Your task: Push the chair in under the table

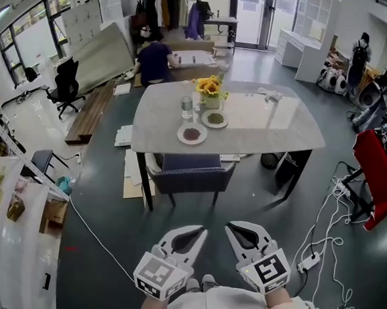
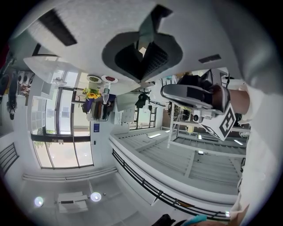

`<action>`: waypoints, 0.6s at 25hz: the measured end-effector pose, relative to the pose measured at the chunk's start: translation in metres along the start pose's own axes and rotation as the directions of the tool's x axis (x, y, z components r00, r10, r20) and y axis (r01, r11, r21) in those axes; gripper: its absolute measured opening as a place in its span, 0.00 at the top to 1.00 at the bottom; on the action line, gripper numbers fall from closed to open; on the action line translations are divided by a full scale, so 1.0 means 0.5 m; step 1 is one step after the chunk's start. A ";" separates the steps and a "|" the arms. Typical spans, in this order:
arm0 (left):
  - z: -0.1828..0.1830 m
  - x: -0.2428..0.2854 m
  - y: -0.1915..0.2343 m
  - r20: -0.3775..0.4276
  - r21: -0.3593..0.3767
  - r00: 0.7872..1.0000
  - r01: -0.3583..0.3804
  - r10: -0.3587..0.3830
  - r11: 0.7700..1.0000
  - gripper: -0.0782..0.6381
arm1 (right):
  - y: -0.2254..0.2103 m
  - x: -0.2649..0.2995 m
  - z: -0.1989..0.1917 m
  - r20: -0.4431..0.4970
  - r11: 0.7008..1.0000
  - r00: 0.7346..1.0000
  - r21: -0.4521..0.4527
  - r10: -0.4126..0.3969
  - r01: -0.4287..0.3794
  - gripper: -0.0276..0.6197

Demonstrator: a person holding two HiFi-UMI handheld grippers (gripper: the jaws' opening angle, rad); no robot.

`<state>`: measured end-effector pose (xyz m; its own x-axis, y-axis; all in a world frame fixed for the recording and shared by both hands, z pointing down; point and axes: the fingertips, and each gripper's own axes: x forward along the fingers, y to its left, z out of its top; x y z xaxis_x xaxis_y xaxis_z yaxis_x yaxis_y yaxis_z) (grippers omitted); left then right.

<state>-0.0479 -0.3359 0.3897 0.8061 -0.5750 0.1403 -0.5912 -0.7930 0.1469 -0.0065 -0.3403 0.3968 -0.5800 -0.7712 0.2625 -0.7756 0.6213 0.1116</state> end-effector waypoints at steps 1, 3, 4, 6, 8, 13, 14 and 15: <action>-0.001 -0.001 -0.002 -0.001 0.001 1.000 0.001 -0.001 1.000 0.87 | 0.002 -0.002 0.000 0.000 1.000 1.000 -0.001 0.001 -0.001 0.95; 0.000 -0.003 -0.005 0.000 0.002 1.000 0.001 -0.001 1.000 0.87 | 0.005 -0.005 0.003 0.001 1.000 1.000 -0.001 0.004 -0.004 0.95; 0.001 -0.004 -0.006 0.000 0.002 1.000 -0.001 0.001 1.000 0.87 | 0.006 -0.007 0.005 0.001 1.000 1.000 -0.003 0.006 -0.006 0.95; 0.000 -0.006 -0.007 -0.003 0.000 1.000 -0.004 0.004 1.000 0.87 | 0.009 -0.009 0.010 0.007 1.000 1.000 -0.008 0.008 -0.008 0.95; -0.003 -0.008 -0.005 -0.006 -0.005 1.000 -0.007 0.007 1.000 0.87 | 0.014 -0.009 0.016 0.015 1.000 1.000 -0.014 0.013 -0.013 0.95; -0.007 -0.019 0.003 -0.015 -0.008 1.000 -0.019 0.019 1.000 0.87 | 0.029 -0.006 0.030 0.041 0.999 0.999 -0.023 0.027 -0.026 0.95; -0.007 -0.021 0.004 -0.016 -0.007 1.000 -0.022 0.022 1.000 0.87 | 0.030 -0.005 0.033 0.044 0.999 0.999 -0.025 0.029 -0.028 0.95; -0.005 -0.023 0.006 -0.015 -0.006 1.000 -0.024 0.024 1.000 0.87 | 0.031 -0.004 0.035 0.046 0.999 0.998 -0.027 0.031 -0.030 0.95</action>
<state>-0.0591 -0.3310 0.3910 0.7909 -0.5911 0.1581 -0.6109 -0.7776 0.1488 -0.0216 -0.3314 0.3812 -0.6150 -0.7568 0.2213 -0.7507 0.6478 0.1293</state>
